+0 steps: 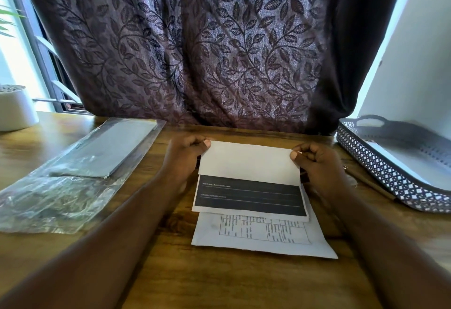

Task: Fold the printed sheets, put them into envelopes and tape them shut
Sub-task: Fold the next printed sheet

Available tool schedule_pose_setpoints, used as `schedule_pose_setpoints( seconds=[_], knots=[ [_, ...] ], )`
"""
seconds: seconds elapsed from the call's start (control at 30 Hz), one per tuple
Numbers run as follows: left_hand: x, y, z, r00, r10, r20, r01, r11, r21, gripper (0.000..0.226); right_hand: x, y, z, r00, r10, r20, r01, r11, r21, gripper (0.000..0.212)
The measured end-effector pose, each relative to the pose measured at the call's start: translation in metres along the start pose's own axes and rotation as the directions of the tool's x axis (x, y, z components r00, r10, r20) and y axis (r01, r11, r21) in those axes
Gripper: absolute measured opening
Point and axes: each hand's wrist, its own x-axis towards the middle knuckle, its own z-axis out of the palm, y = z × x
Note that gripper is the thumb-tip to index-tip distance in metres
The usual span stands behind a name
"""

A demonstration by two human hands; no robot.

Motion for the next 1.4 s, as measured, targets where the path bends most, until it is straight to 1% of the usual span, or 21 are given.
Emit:
schedule_pose_setpoints(
  seconds=[0.1,0.17,0.23,0.3,0.33,0.4,0.5,0.57,0.6,0.67,0.73,0.8,0.87,1.0,1.03,1.07,1.1,1.17,1.2,1.3,1.4],
  knots=[
    [-0.001,-0.002,0.001,0.995,-0.079,0.061,0.088,0.985,-0.150,0.019,-0.002,-0.002,0.002,1.000,0.031,0.000,-0.031,0.998,0.058,0.013],
    [-0.001,-0.004,0.000,0.976,-0.134,0.173,0.178,0.946,-0.271,0.021,-0.002,-0.003,0.002,0.998,0.067,0.002,-0.067,0.989,0.129,0.011],
    [-0.001,-0.006,-0.002,0.942,-0.168,0.291,0.247,0.933,-0.260,0.029,-0.002,-0.004,0.001,0.996,0.083,-0.010,-0.080,0.978,0.192,0.010],
    [-0.002,-0.006,-0.001,0.924,-0.165,0.345,0.242,0.951,-0.194,0.029,-0.002,-0.006,0.001,0.997,0.077,-0.030,-0.068,0.973,0.221,0.010],
    [-0.002,-0.005,-0.001,0.927,-0.158,0.340,0.229,0.956,-0.181,0.028,-0.003,-0.006,0.001,0.996,0.085,-0.034,-0.073,0.966,0.250,0.011],
    [-0.001,-0.002,-0.001,0.945,-0.154,0.290,0.218,0.954,-0.205,0.026,-0.003,-0.007,0.002,0.991,0.134,-0.013,-0.119,0.921,0.371,0.019],
    [0.001,0.001,-0.004,0.955,-0.189,0.227,0.261,0.899,-0.352,0.026,0.000,-0.005,-0.001,0.980,0.171,0.101,-0.198,0.795,0.573,0.026],
    [0.003,0.002,-0.005,0.950,-0.225,0.217,0.304,0.824,-0.478,0.024,0.001,-0.005,-0.004,0.964,0.114,0.240,-0.246,0.724,0.645,0.038],
    [0.003,0.002,-0.005,0.947,-0.234,0.221,0.318,0.792,-0.522,0.024,0.001,-0.006,-0.003,0.948,0.076,0.310,-0.268,0.718,0.643,0.047],
    [0.004,0.001,-0.005,0.944,-0.236,0.229,0.326,0.768,-0.551,0.024,-0.003,-0.008,0.002,0.914,0.024,0.404,-0.282,0.755,0.592,0.061],
    [0.002,0.001,-0.003,0.944,-0.228,0.239,0.323,0.791,-0.520,0.025,-0.006,-0.011,0.006,0.907,0.026,0.420,-0.277,0.789,0.548,0.068],
    [-0.001,-0.001,0.000,0.945,-0.221,0.240,0.314,0.815,-0.488,0.023,-0.008,-0.013,0.008,0.925,0.037,0.379,-0.253,0.804,0.539,0.070],
    [-0.004,0.000,0.002,0.949,-0.207,0.239,0.302,0.818,-0.489,0.024,-0.009,-0.014,0.008,0.953,0.060,0.298,-0.222,0.807,0.548,0.059],
    [-0.009,0.004,0.003,0.940,-0.130,0.317,0.282,0.821,-0.497,0.034,-0.007,-0.010,0.008,0.977,0.109,0.184,-0.191,0.832,0.520,0.031],
    [-0.009,0.004,0.003,0.942,-0.103,0.319,0.248,0.855,-0.456,0.041,-0.007,-0.010,0.009,0.978,0.125,0.167,-0.193,0.844,0.500,0.028],
    [-0.010,0.004,0.003,0.950,-0.053,0.309,0.169,0.917,-0.362,0.045,-0.007,-0.009,0.009,0.978,0.139,0.154,-0.197,0.856,0.478,0.026],
    [-0.011,0.003,0.004,0.953,0.013,0.303,0.065,0.967,-0.245,0.043,-0.007,-0.009,0.008,0.979,0.144,0.145,-0.196,0.865,0.461,0.025],
    [-0.010,-0.003,0.006,0.951,0.119,0.286,-0.112,0.993,-0.041,0.032,-0.006,-0.009,0.007,0.981,0.147,0.123,-0.188,0.867,0.461,0.024],
    [-0.009,-0.005,0.007,0.951,0.147,0.272,-0.161,0.987,0.027,0.029,-0.006,-0.009,0.007,0.983,0.150,0.105,-0.182,0.863,0.472,0.023],
    [-0.008,-0.006,0.006,0.939,0.186,0.288,-0.234,0.962,0.141,0.024,-0.002,-0.009,0.007,0.982,0.181,0.048,-0.177,0.820,0.544,0.016],
    [-0.009,-0.004,0.008,0.928,0.184,0.323,-0.239,0.960,0.143,0.019,-0.001,-0.011,0.007,0.974,0.224,0.029,-0.195,0.772,0.605,0.015]
  ],
)
